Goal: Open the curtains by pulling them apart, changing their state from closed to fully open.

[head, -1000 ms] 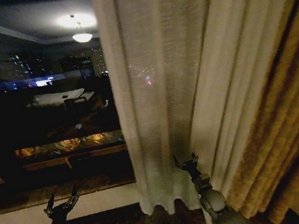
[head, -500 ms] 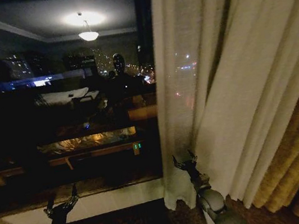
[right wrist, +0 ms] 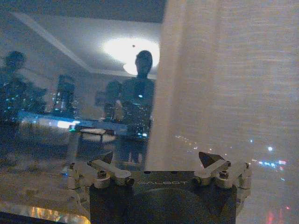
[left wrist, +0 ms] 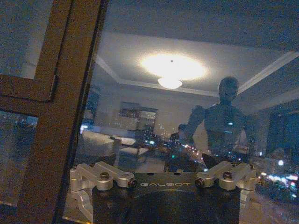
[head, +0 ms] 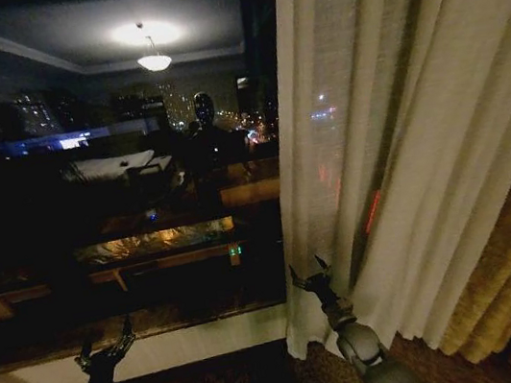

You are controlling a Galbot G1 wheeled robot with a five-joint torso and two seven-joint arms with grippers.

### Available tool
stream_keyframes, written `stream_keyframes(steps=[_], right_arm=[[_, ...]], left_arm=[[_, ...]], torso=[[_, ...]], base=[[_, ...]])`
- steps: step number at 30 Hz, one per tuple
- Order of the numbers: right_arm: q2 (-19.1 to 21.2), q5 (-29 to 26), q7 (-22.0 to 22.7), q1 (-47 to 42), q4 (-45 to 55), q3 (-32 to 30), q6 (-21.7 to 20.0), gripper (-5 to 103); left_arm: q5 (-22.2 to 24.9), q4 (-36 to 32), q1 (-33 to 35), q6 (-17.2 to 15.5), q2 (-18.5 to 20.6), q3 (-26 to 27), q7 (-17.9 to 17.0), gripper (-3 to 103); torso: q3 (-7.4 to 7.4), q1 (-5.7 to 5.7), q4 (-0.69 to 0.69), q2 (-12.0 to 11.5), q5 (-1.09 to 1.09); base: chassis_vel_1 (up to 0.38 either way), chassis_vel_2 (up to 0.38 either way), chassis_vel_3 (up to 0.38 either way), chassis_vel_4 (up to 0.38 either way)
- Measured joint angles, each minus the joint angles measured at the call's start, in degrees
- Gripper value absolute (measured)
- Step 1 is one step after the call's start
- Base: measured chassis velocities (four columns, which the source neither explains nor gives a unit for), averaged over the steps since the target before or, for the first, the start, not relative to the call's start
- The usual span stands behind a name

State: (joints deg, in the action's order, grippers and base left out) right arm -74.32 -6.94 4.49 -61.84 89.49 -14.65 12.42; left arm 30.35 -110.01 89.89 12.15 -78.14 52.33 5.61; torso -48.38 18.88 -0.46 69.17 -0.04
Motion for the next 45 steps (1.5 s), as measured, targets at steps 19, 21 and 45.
stream_keyframes(steps=[19,21,45], right_arm=[[-2.8,-2.3,4.6,14.5,-15.1,3.1,-1.7,100],[-2.9,-2.0,4.8,15.6,-16.5,2.3,-1.6,100],[-4.4,1.4,5.0,20.9,-24.8,1.7,-1.2,100]], left_arm=[[0.0,0.0,0.0,0.0,0.0,0.0,0.0,100],[0.0,0.0,0.0,0.0,0.0,0.0,0.0,100],[0.0,0.0,0.0,0.0,0.0,0.0,0.0,100]], torso=[[0.01,-0.01,0.01,0.0,0.04],[0.0,0.0,0.02,0.0,0.03],[0.0,0.0,0.02,0.0,0.03]], base=[[0.0,0.0,0.0,0.0],[0.0,0.0,0.0,0.0],[0.0,0.0,0.0,0.0]])
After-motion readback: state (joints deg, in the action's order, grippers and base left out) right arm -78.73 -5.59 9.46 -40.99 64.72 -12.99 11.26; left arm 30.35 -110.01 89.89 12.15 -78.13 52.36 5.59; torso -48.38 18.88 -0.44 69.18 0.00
